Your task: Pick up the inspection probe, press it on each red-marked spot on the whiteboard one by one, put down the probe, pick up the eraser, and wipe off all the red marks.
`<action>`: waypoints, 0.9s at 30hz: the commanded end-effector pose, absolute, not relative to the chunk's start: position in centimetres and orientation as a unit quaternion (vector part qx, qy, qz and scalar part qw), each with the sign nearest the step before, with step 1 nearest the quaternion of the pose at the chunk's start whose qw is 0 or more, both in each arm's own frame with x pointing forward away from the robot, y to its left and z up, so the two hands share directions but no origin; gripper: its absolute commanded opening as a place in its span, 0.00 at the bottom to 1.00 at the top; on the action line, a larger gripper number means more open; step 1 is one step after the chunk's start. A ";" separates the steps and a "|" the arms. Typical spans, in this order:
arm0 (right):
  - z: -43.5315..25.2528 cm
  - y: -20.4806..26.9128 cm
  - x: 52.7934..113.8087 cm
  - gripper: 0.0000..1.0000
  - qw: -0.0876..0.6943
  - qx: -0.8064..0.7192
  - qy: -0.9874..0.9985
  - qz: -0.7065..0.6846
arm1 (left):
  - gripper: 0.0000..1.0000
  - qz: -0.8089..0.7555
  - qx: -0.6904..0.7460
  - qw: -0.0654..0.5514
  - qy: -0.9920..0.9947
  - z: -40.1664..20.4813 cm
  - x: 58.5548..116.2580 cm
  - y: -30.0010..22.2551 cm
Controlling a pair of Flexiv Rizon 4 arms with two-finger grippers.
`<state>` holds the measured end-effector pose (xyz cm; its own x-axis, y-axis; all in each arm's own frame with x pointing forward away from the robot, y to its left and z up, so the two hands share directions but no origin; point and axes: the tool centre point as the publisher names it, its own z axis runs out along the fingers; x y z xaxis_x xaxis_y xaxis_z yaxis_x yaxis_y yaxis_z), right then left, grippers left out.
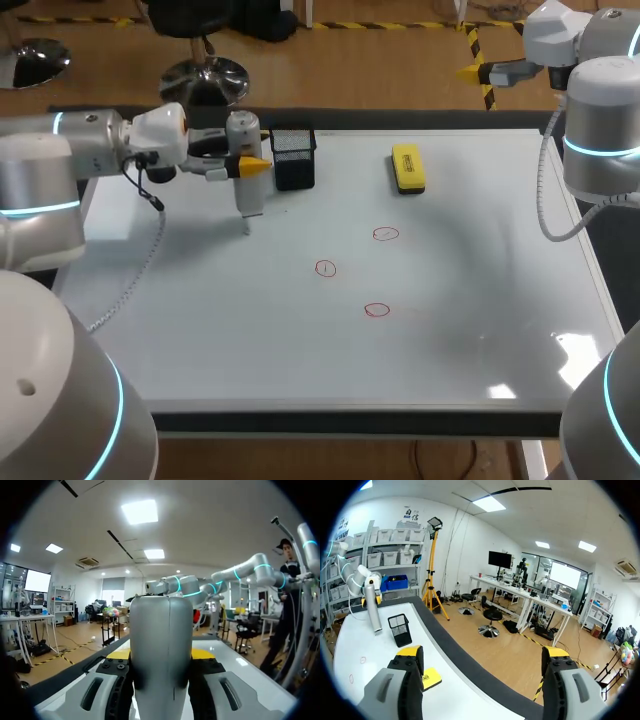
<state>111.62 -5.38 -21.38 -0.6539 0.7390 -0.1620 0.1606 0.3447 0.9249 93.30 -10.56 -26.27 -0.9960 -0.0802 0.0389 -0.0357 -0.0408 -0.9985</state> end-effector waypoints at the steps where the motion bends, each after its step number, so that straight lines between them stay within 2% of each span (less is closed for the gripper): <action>1: -21.4 -5.4 111.6 1.00 0.294 0.294 0.765 0.491 | 0.00 -0.724 -0.039 0.014 0.689 -26.6 93.6 -10.6; 27: -21.4 -5.4 111.6 1.00 0.294 0.294 0.765 0.491 | 0.00 -0.725 -0.035 0.014 0.688 -26.6 93.5 -10.7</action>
<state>111.62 -5.38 -21.38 -0.6539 0.7390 -0.1619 0.1605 0.3447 0.9249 93.53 -10.67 -26.62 -0.9971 -0.0685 0.0316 -0.0281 -0.0515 -0.9983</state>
